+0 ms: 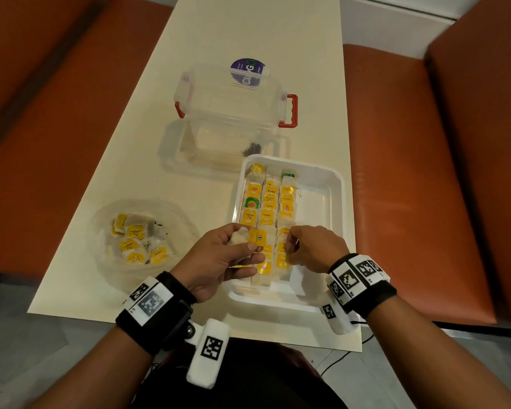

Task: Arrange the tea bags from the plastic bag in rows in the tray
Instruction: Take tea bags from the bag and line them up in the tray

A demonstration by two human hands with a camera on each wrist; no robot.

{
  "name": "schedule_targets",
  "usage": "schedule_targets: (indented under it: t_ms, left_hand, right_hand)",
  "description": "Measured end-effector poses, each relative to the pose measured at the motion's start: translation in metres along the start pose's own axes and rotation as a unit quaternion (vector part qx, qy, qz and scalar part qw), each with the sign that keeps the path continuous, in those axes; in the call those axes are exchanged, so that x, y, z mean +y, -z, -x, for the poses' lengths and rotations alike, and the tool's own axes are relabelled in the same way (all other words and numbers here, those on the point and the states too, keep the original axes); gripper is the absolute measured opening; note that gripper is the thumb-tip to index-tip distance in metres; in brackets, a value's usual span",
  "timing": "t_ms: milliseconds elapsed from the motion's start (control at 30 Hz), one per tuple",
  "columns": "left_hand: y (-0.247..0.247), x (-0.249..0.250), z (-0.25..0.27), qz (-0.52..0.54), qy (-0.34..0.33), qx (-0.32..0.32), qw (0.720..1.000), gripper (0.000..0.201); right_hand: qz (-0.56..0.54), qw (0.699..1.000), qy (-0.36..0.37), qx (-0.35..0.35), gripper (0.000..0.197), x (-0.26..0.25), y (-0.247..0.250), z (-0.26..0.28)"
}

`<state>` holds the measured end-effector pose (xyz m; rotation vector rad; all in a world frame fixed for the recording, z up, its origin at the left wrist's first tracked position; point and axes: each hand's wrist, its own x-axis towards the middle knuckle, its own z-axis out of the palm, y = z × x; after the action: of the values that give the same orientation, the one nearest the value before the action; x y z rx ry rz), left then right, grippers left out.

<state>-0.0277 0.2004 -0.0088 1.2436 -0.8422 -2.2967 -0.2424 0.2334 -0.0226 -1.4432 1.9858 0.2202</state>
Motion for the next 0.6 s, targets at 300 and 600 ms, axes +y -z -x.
schedule_targets:
  t_ms: [300, 600]
  left_hand:
    - [0.000, 0.000, -0.002, -0.030, -0.003, -0.006, 1.000, 0.026]
    - [-0.006, -0.004, -0.006, -0.032, -0.015, -0.013, 0.999, 0.022]
  right_hand:
    - [-0.041, 0.999, 0.006, 0.018, 0.013, 0.007, -0.002, -0.001]
    - [-0.372, 0.922, 0.090, 0.062, 0.028, -0.014, 0.019, 0.034]
